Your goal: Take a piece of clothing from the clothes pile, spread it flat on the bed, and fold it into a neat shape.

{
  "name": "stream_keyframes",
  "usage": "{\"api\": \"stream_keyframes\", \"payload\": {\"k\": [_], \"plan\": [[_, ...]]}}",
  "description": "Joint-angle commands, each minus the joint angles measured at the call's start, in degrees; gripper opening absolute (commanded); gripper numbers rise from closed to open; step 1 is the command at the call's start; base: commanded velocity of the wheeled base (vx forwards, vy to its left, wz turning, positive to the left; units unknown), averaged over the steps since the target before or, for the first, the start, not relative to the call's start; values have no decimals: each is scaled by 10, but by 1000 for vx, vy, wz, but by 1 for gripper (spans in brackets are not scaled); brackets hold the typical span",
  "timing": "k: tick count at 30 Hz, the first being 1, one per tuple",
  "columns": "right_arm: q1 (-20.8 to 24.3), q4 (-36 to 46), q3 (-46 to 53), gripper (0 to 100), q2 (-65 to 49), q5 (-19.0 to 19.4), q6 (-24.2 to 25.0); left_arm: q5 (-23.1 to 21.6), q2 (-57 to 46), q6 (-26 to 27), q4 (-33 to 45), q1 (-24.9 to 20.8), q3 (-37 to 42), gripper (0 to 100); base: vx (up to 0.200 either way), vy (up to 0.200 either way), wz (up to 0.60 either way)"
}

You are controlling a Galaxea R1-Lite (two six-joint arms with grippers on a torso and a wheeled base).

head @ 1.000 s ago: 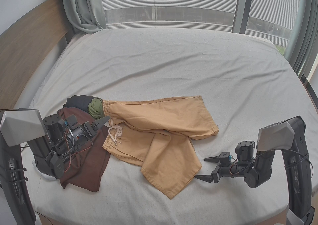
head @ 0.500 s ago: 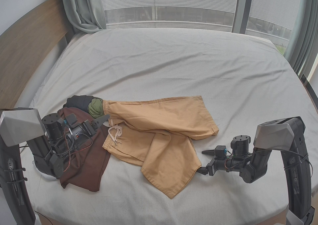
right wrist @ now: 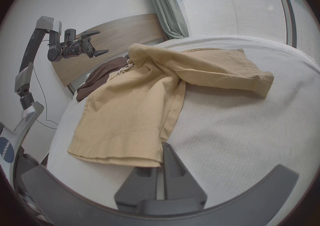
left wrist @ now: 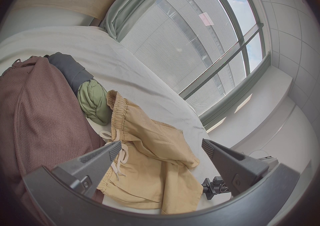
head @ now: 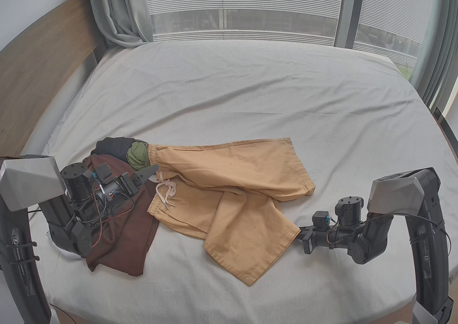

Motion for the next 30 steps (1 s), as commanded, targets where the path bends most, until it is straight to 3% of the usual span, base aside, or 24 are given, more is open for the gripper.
{"api": "stream_keyframes", "payload": {"k": [1, 15, 30], "plan": [[-12, -1, 2, 0, -4, 1, -9, 0, 0, 0, -1, 0, 0, 100, 0, 0, 0], [-76, 24, -20, 0, -46, 0, -19, 0, -2, 0, -1, -8, 4, 100, 0, 0, 0], [-81, 40, -73, 0, -41, -12, -15, 0, 5, 4, -1, -10, 10, 100, 0, 0, 0]]}}
